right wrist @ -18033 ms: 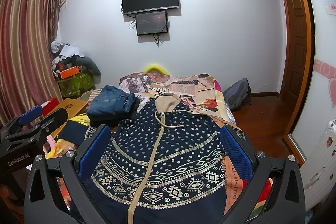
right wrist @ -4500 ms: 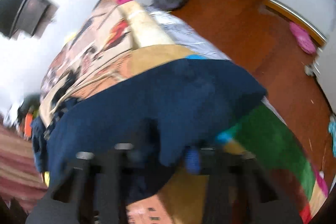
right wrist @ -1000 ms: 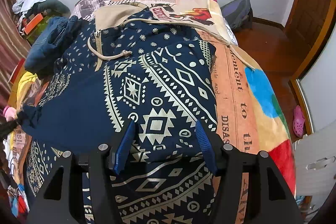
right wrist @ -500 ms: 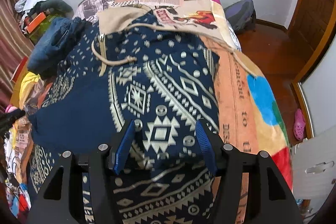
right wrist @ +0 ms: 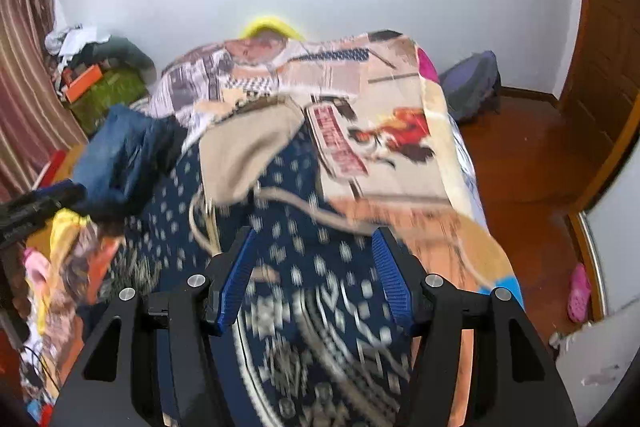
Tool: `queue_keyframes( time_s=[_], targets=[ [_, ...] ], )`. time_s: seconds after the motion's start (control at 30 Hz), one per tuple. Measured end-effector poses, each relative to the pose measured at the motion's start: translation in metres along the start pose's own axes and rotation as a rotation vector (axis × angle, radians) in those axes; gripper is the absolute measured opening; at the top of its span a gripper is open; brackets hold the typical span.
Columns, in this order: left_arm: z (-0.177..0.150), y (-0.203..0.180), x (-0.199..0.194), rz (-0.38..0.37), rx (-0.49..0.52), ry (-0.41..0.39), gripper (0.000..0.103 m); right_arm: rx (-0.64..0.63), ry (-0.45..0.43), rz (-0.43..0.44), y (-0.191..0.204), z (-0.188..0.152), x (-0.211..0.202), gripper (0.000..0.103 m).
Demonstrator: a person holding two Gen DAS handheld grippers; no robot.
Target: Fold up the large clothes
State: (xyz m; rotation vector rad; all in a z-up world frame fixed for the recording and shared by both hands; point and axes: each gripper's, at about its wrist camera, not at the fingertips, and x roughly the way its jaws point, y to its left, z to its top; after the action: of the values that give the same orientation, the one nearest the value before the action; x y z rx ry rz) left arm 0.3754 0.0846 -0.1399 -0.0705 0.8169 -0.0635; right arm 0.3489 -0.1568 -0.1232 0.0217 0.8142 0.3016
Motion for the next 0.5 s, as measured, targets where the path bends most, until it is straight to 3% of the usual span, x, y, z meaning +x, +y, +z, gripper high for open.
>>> queue_keyframes(
  time_s=[0.27,0.37,0.5],
  targets=[
    [0.039,-0.009,0.078,-0.061,-0.007,0.041,0.059,0.072,0.065,0.059,0.005,0.039,0.079,0.056],
    [0.045,-0.004,0.116,-0.023,-0.019,0.082,0.059,0.097,0.113,0.082,0.006,0.049,0.110,0.056],
    [0.048,0.004,0.153,-0.030,-0.055,0.132,0.059,0.143,0.185,0.091,0.000,0.059,0.150,0.056]
  ],
)
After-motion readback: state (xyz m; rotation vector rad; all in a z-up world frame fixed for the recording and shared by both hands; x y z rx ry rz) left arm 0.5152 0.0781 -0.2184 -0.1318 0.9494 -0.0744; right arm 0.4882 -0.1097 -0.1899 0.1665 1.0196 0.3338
